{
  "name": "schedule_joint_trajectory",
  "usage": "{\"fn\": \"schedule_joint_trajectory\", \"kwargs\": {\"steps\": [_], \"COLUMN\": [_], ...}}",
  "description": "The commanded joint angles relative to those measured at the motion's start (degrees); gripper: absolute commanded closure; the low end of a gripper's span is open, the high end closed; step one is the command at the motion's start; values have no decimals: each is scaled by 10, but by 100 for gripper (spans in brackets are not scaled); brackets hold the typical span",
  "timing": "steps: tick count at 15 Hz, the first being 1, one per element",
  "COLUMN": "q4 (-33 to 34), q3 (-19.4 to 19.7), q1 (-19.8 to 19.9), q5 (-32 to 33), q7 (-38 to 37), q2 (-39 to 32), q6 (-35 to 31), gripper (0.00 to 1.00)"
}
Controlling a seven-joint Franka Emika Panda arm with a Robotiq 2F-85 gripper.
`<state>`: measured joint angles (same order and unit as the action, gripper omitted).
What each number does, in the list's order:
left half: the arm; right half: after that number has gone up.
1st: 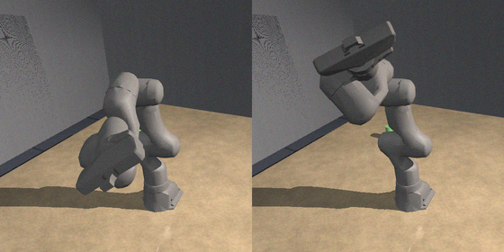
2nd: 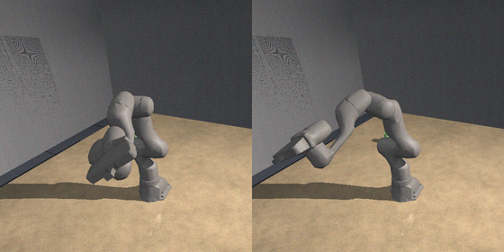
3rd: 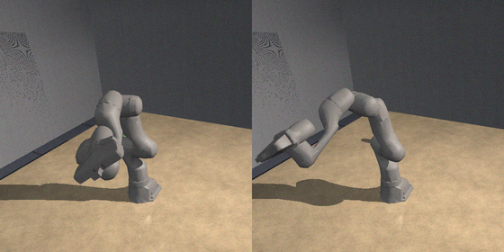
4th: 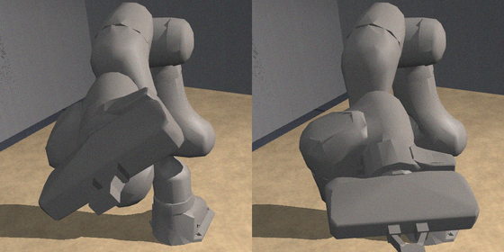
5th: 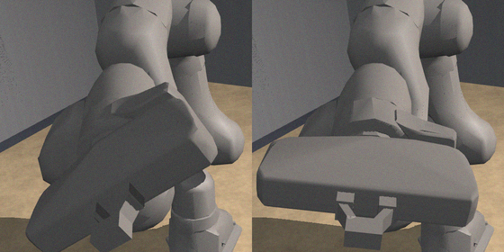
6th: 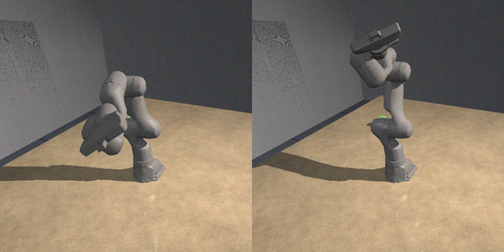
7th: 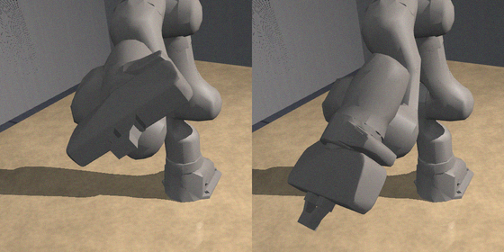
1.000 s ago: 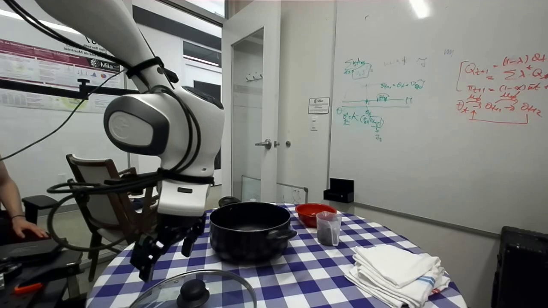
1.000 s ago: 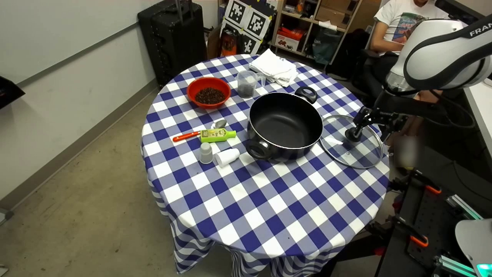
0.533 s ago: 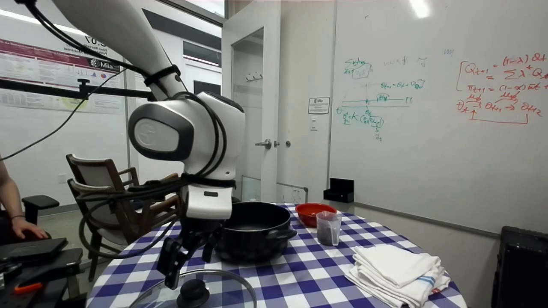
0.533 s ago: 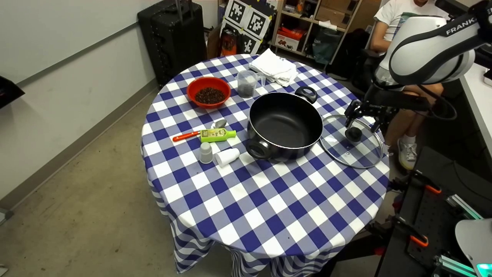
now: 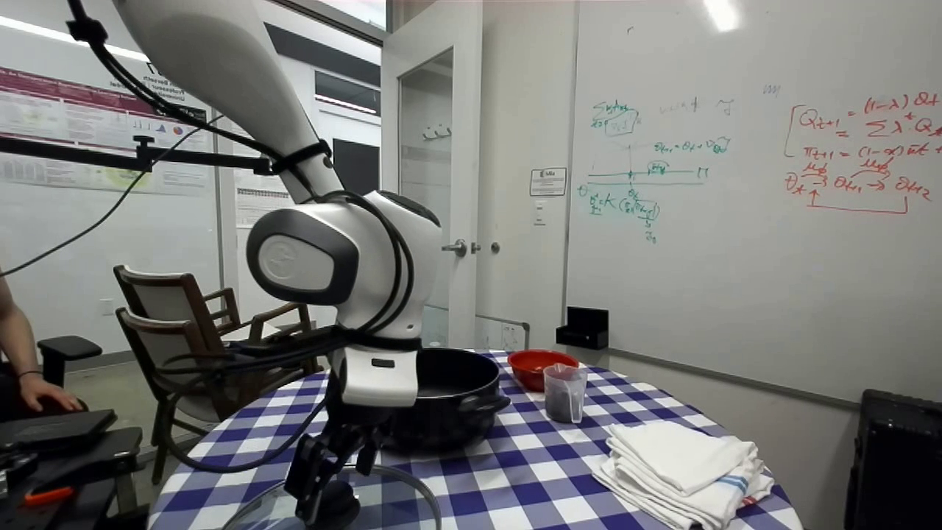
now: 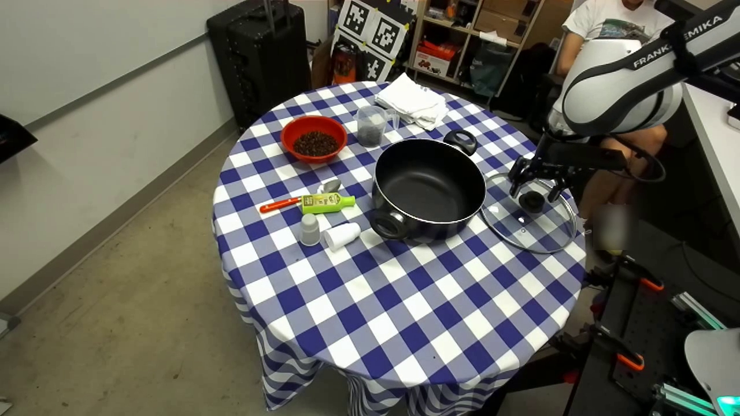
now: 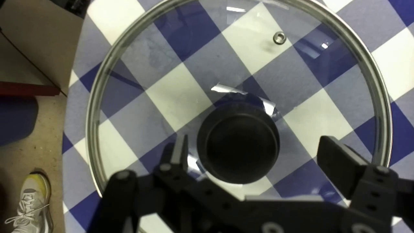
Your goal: Put the glass lid on the black pot.
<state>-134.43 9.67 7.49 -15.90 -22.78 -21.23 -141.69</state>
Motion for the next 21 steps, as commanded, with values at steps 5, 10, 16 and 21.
{"fn": "schedule_joint_trajectory", "kwargs": {"steps": [5,10,16,21], "q4": [19,16,31,34], "q3": [14,20,2,-2], "q1": [-8,-7,-3,-1], "q5": [35,48,30,33], "q7": [-8,-6,7,16], "q2": [-25,-14,-7,-5], "q6": [10,6,13,33], "gripper": [0,0,0,0]}}
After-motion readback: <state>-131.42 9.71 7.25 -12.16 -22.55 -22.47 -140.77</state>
